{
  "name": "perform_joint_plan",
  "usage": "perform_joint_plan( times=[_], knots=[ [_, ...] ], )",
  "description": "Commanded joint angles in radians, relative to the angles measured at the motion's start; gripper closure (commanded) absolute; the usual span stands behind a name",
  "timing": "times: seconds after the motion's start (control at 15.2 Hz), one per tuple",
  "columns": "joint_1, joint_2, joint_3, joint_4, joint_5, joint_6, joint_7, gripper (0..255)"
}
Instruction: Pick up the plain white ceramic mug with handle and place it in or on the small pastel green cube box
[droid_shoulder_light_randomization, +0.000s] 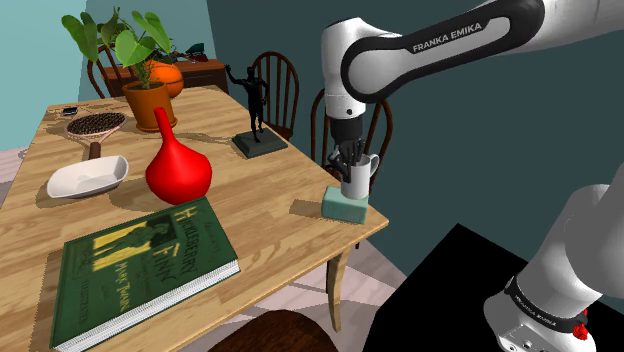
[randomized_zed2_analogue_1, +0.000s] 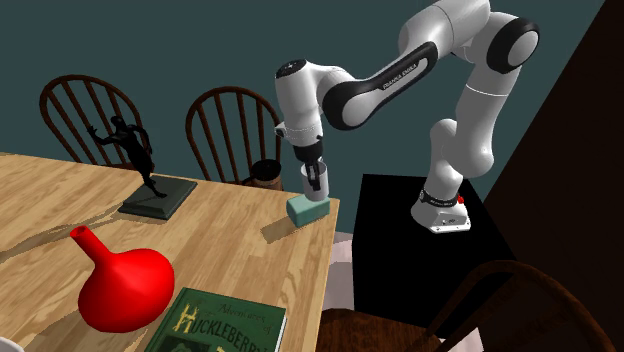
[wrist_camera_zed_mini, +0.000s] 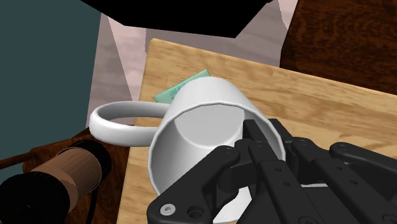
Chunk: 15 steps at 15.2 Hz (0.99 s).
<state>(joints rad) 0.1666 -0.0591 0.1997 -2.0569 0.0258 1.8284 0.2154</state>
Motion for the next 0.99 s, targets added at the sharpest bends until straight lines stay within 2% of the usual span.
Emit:
perform_joint_plan(
  times=[0.0, 0.07, 0.4, 0.66, 0.92],
  knots=[
    [0.0, 0.0, 0.0, 0.0, 0.0, 0.0, 0.0, 255],
    [0.0, 0.0, 0.0, 0.0, 0.0, 0.0, 0.0, 0],
    [0.0, 0.0, 0.0, 0.0, 0.0, 0.0, 0.0, 0],
    [-0.001, 0.003, -0.001, 0.13, -0.002, -0.127, 0.001, 0],
    [-0.001, 0.003, -0.001, 0.13, -0.002, -0.127, 0.001, 0]
  ],
)
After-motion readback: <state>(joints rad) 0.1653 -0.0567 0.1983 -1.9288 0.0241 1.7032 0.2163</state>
